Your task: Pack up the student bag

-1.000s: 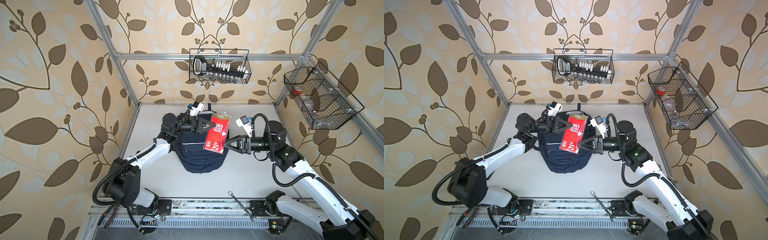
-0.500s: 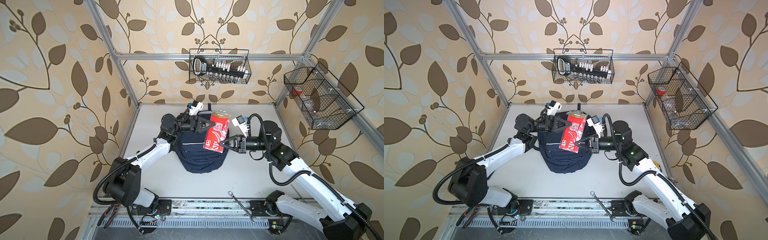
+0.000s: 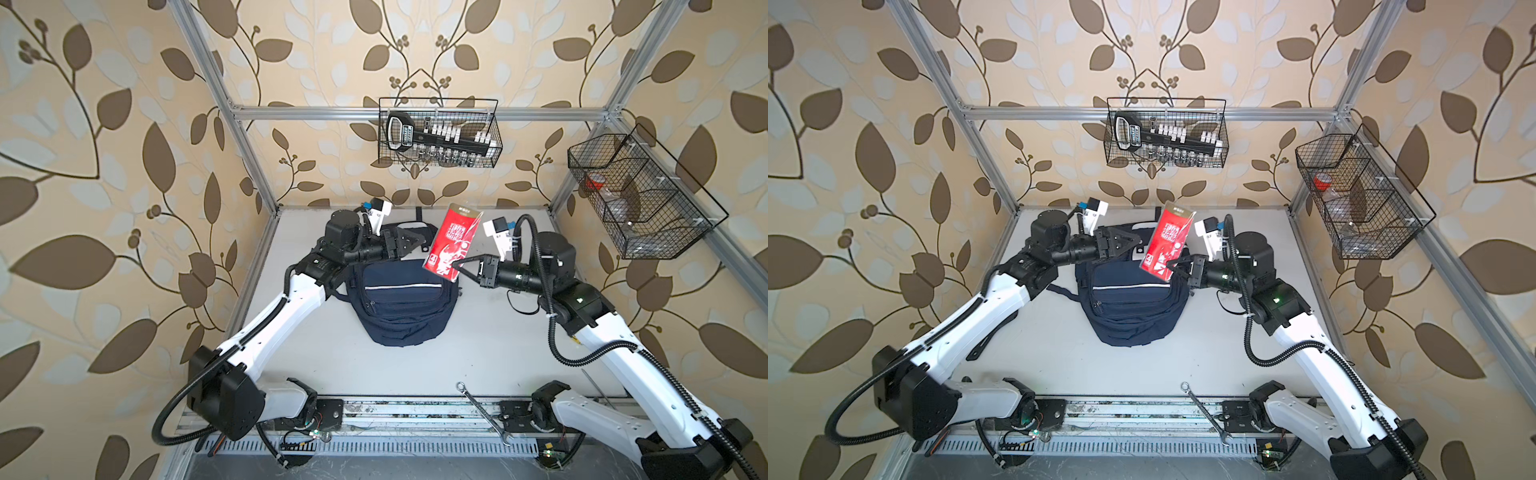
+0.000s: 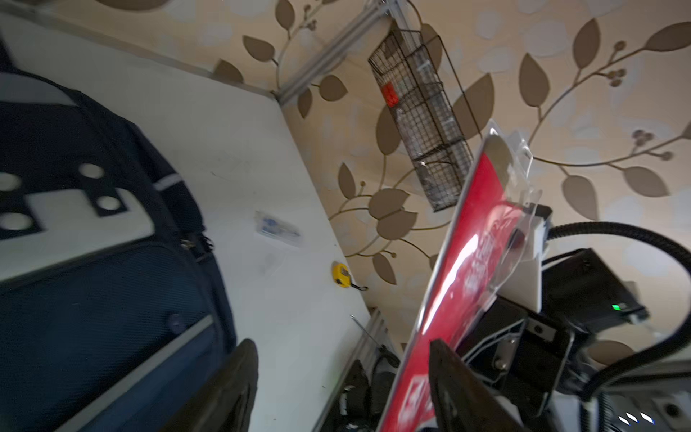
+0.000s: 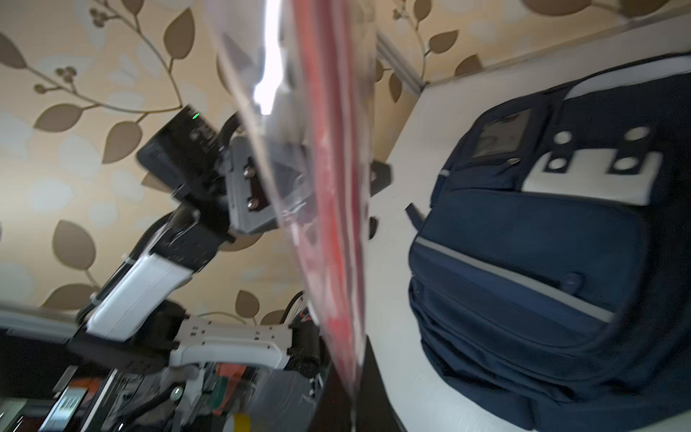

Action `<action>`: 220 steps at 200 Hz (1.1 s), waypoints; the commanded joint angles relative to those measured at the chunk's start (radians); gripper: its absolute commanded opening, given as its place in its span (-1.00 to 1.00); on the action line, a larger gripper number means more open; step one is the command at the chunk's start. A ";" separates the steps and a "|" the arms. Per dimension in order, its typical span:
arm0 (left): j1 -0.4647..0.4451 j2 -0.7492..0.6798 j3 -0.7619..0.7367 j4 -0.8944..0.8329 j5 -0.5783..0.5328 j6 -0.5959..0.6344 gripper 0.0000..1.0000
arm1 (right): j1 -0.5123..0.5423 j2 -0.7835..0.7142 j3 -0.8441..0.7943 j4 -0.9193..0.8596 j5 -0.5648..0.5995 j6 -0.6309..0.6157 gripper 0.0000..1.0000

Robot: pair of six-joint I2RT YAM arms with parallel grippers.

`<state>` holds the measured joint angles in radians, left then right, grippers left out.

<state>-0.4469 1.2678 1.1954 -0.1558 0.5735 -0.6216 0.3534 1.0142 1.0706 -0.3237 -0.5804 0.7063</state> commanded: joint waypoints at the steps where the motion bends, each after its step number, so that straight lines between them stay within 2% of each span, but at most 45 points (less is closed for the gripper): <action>1: -0.039 -0.024 0.038 -0.403 -0.317 0.403 0.32 | -0.121 0.023 0.027 -0.195 0.147 0.002 -1.00; 11: -0.089 -0.007 0.047 -0.475 -0.355 0.501 0.30 | -0.172 0.037 0.016 -0.230 0.129 -0.004 -1.00; 26: -0.212 0.027 0.058 -0.567 -0.510 0.612 0.30 | -0.220 0.038 -0.017 -0.244 0.098 -0.004 -1.00; 39: -0.301 0.055 0.060 -0.623 -0.609 0.678 0.33 | -0.234 0.031 -0.042 -0.243 0.091 -0.001 -1.00; 52: -0.346 0.083 0.057 -0.659 -0.668 0.709 0.35 | -0.236 0.023 -0.059 -0.242 0.090 0.004 -1.00; 74: -0.379 0.108 0.024 -0.671 -0.683 0.763 0.41 | -0.237 0.015 -0.079 -0.234 0.076 0.007 -1.00; 112: -0.385 0.208 0.032 -0.662 -0.783 0.788 0.45 | -0.242 0.022 -0.086 -0.238 0.035 0.001 -1.00; 146: -0.385 0.319 0.072 -0.675 -0.757 0.743 0.44 | -0.242 0.020 -0.100 -0.237 0.019 0.001 -1.00; 169: -0.385 0.360 0.076 -0.651 -0.805 0.728 0.36 | -0.242 0.014 -0.118 -0.225 -0.001 0.012 -1.00; 185: -0.385 0.355 0.095 -0.639 -0.792 0.712 0.26 | -0.241 0.008 -0.146 -0.200 -0.030 0.037 -1.00; 220: -0.383 0.284 0.058 -0.543 -0.851 0.702 0.28 | -0.239 -0.009 -0.181 -0.186 -0.035 0.053 -1.00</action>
<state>-0.8318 1.6199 1.2423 -0.7780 -0.1947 0.0975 0.1154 1.0279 0.9047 -0.5365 -0.5877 0.7429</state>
